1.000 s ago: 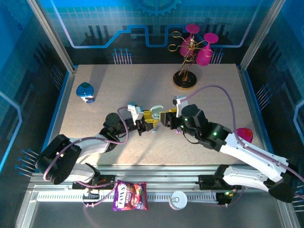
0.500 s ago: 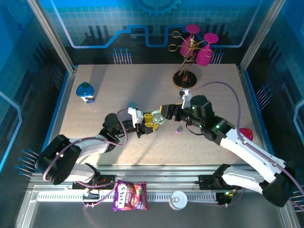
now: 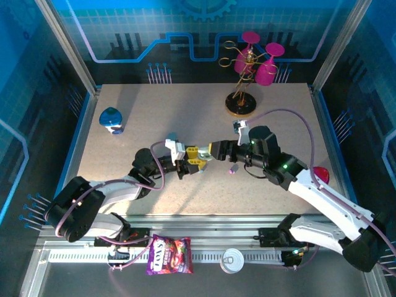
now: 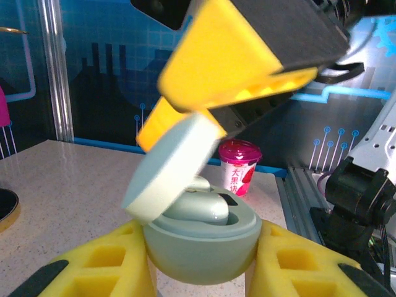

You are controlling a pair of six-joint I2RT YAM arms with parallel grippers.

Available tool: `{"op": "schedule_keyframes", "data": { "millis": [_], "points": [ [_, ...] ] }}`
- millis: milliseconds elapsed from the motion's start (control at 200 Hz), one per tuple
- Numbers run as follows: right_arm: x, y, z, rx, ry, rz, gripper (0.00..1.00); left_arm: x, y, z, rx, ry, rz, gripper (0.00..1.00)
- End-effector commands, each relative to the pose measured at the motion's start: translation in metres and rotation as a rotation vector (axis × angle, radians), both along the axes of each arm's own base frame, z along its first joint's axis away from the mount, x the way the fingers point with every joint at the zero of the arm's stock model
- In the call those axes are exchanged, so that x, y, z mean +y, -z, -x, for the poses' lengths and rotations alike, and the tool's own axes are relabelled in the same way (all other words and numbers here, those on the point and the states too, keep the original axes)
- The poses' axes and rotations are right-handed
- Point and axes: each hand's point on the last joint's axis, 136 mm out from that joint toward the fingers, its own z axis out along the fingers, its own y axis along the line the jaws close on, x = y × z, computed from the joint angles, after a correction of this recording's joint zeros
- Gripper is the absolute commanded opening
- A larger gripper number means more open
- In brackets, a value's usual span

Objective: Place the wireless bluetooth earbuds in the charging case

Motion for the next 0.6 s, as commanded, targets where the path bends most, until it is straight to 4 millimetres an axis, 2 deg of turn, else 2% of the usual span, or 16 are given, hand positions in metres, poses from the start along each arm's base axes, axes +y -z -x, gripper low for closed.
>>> {"op": "schedule_keyframes", "data": {
  "millis": [0,160,355,380,595],
  "points": [
    [-0.001,-0.001,0.008,0.04,-0.021,-0.098,0.73,0.001,-0.022,-0.004,-0.046,-0.007,0.072,0.23],
    [0.0,-0.004,0.012,0.109,-0.034,-0.242,0.73,0.001,-0.027,-0.005,-0.051,-0.008,0.092,0.22],
    [0.012,-0.005,0.016,0.263,-0.055,-0.489,0.7,0.001,-0.033,-0.006,-0.053,-0.011,0.094,0.23],
    [0.014,-0.01,0.016,0.257,-0.067,-0.519,0.7,0.001,-0.034,-0.005,-0.054,-0.009,0.096,0.22],
    [0.026,0.0,0.022,0.322,-0.089,-0.564,0.63,-0.001,-0.034,-0.009,-0.052,-0.009,0.096,0.23]
  ]
}}
